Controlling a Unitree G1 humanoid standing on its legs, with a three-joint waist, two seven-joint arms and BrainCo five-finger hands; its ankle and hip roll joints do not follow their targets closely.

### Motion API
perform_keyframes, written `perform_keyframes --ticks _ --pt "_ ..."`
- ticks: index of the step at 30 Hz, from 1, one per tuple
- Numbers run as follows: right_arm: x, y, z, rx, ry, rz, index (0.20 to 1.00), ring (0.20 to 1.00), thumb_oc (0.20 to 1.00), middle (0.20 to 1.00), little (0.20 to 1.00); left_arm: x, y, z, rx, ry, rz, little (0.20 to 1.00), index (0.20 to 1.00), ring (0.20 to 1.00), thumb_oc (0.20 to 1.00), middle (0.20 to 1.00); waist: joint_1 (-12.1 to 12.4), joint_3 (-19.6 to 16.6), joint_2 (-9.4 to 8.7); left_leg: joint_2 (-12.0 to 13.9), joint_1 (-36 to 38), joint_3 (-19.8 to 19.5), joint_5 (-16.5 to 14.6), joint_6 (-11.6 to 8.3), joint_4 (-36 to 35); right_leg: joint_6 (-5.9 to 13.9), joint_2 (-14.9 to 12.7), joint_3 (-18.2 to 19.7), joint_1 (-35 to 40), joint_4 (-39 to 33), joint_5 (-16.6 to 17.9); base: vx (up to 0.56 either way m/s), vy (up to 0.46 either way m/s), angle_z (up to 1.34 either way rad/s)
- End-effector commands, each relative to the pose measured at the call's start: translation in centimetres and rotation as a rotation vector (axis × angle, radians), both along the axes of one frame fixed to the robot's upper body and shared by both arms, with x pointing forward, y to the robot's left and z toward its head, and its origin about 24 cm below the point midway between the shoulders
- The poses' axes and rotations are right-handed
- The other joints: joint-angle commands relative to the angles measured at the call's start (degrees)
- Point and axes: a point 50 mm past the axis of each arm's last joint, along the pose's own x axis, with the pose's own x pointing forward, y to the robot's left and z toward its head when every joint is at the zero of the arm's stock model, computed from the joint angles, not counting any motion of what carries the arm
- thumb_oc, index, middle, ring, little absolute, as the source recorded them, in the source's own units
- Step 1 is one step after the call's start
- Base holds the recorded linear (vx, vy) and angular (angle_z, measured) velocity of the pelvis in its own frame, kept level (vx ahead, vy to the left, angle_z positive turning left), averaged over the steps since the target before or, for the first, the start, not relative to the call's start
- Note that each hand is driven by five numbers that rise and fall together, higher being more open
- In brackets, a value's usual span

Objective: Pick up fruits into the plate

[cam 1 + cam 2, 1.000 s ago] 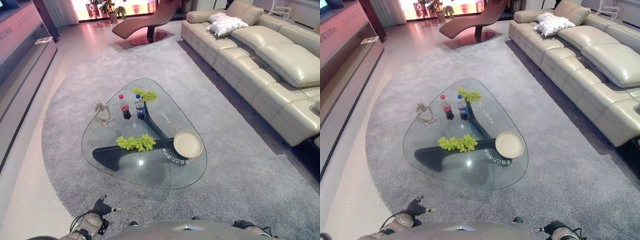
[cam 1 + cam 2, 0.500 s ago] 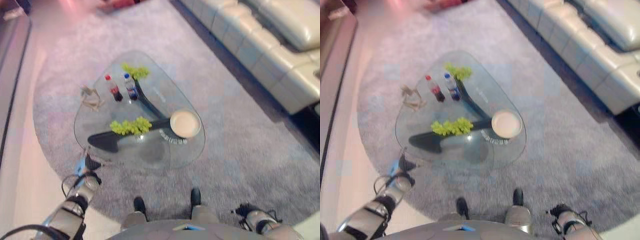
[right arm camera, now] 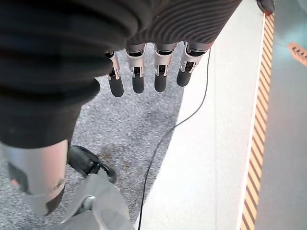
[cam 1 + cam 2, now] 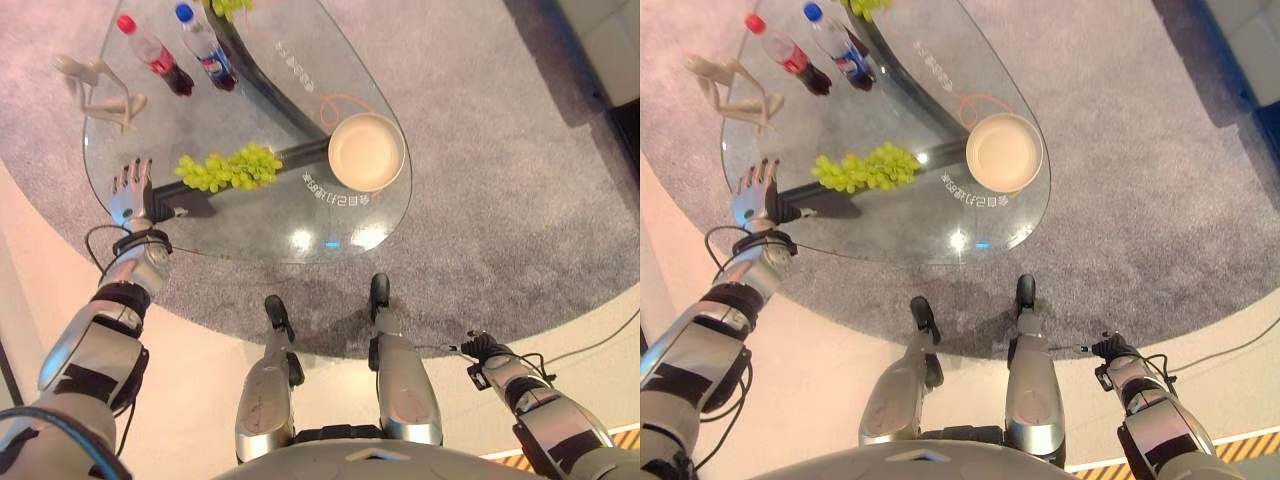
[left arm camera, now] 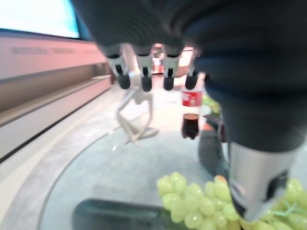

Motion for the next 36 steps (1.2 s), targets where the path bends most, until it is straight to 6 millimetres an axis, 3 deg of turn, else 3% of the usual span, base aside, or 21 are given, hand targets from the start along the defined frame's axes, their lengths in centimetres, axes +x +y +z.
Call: perform_keyframes --ticks 1,15,25,36 --pt "-0.9 -1.7 0.3 -0.046 -0.004 -0.045 1.000 1.000 1.000 1.000 1.000 -0.1 2.7 3.9 0.131 -0.025 0.069 1.000 1.000 1.000 1.000 1.000 -0.1 0.1 -1.00 -4.2 -9.7 -7.0 -6.3 0.92 8.8 -0.93 2.3 2.7 -6.7 10.7 -8.5 -0.06 -0.016 0.00" --pt "1.6 -1.4 1.9 -0.015 -0.121 -0.089 1.000 1.000 1.000 1.000 1.000 1.5 1.7 7.6 0.228 -0.077 0.052 1.000 1.000 1.000 1.000 1.000 -1.6 0.1 -1.80 -4.5 -18.7 -5.5 -5.2 0.38 10.7 -1.26 2.9 1.5 -16.3 12.9 -7.6 -0.01 -0.002 0.01" --pt "2.9 -1.5 3.1 -0.010 -0.219 -0.088 1.000 1.000 1.000 1.000 1.000 2.1 0.9 9.4 0.293 -0.112 0.037 1.000 1.000 1.000 1.000 1.000 -2.7 0.1 -2.58 -4.3 -26.9 -4.0 -6.9 0.53 17.3 -1.61 2.8 1.3 -24.1 17.5 -8.3 0.00 0.004 -0.01" --pt "3.3 -0.8 3.4 0.008 -0.295 -0.053 1.000 1.000 1.000 1.000 1.000 1.8 1.9 12.3 0.409 -0.172 0.152 1.000 1.000 1.000 1.000 1.000 -4.2 0.1 -4.94 -3.8 -33.5 -3.4 -9.5 1.02 23.6 -1.76 3.4 1.8 -30.5 20.6 -8.1 0.01 -0.003 -0.01"
